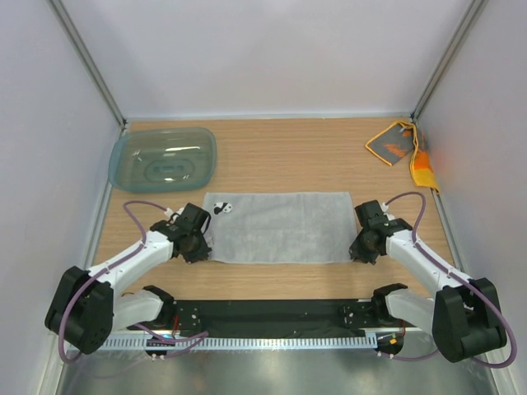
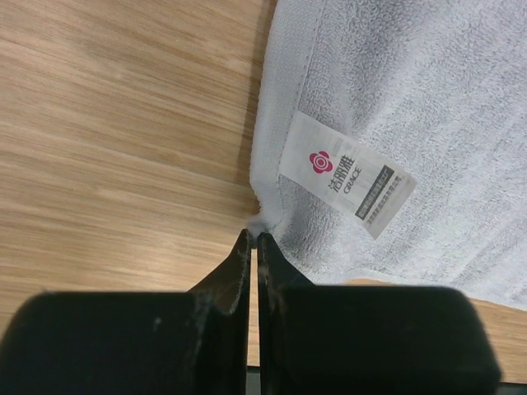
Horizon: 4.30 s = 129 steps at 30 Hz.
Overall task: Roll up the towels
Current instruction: Flatten the towel, then fold the towel
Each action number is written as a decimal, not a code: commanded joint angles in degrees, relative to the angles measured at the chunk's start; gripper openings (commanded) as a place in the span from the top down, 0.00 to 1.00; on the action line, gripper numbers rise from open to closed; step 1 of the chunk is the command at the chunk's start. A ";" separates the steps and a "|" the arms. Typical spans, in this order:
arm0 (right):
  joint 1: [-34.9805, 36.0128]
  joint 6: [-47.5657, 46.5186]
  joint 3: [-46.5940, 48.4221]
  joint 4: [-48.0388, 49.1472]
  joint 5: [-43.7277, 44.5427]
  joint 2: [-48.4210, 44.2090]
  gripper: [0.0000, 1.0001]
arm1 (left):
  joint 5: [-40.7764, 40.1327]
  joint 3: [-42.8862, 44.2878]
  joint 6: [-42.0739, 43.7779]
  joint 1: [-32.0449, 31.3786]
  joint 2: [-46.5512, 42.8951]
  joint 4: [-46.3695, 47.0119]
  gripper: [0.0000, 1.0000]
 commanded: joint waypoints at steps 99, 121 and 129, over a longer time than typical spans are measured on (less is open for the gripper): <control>-3.39 -13.59 27.41 2.42 -4.39 17.65 0.99 | -4.26 37.11 16.47 12.63 23.27 -18.64 1.00; -4.70 -15.70 30.92 6.20 -4.57 28.02 0.99 | -7.43 43.00 18.23 13.42 33.82 -17.50 1.00; -4.70 -17.46 34.61 5.24 -2.55 30.66 0.24 | -7.17 43.97 19.63 15.53 34.45 -17.06 0.43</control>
